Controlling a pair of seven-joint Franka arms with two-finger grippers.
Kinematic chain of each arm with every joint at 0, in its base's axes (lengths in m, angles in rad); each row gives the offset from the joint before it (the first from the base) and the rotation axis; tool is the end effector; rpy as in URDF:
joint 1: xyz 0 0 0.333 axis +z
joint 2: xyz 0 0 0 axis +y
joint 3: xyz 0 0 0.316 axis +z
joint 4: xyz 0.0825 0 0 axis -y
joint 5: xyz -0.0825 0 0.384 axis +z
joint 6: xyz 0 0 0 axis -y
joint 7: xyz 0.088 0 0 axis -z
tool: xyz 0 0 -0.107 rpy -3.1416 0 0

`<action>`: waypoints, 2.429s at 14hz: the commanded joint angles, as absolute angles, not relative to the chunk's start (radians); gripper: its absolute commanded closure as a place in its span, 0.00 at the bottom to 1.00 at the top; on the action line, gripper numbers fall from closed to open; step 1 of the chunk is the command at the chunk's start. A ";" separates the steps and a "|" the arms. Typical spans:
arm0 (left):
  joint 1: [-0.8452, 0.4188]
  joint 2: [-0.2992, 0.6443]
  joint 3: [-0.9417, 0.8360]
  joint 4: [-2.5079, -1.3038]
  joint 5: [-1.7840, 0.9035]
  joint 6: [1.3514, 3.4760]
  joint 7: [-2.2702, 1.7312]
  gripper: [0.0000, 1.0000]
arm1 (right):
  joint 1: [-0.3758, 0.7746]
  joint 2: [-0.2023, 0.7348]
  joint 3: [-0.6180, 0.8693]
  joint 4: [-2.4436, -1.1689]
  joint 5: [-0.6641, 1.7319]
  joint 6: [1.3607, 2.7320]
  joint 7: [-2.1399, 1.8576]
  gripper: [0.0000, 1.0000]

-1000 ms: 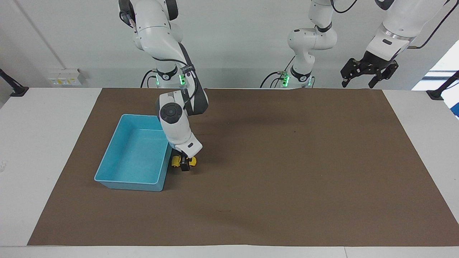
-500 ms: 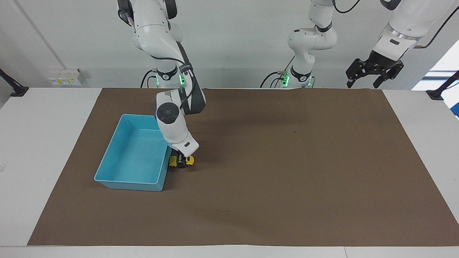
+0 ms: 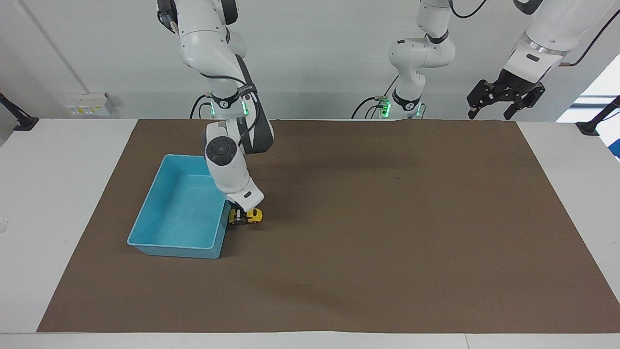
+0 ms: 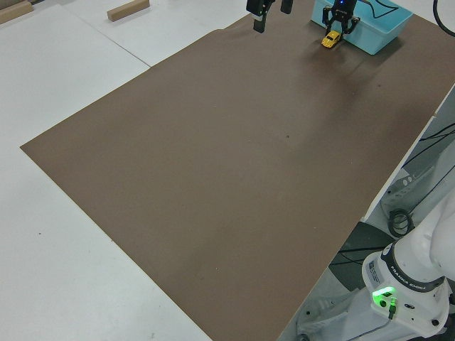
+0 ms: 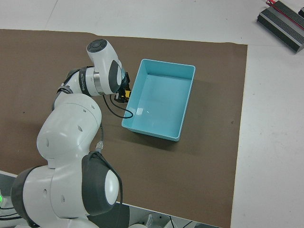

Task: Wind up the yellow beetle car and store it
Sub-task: 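Grasp the yellow car beside the bin with the right gripper, then lift the car with the right gripper and lower it into the bin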

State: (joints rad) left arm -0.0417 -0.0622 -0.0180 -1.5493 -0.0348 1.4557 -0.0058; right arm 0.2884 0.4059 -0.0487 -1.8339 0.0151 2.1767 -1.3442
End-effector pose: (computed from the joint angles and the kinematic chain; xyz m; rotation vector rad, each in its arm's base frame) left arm 0.5219 -0.0356 0.6582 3.1074 -0.0891 -0.0505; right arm 0.6153 0.1530 0.3052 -2.1934 -2.2099 0.0888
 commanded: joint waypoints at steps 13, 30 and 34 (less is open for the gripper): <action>-0.011 -0.066 -0.017 -1.555 -0.048 1.451 -0.002 0.00 | 0.350 0.396 -0.029 -1.858 0.003 2.264 -1.198 1.00; -0.011 -0.066 -0.017 -1.555 -0.048 1.451 -0.002 0.00 | 0.396 0.463 -0.029 -1.839 0.005 2.306 -1.206 1.00; -0.011 -0.067 -0.017 -1.555 -0.048 1.451 0.000 0.00 | 0.394 0.454 -0.029 -1.741 0.003 2.148 -1.203 1.00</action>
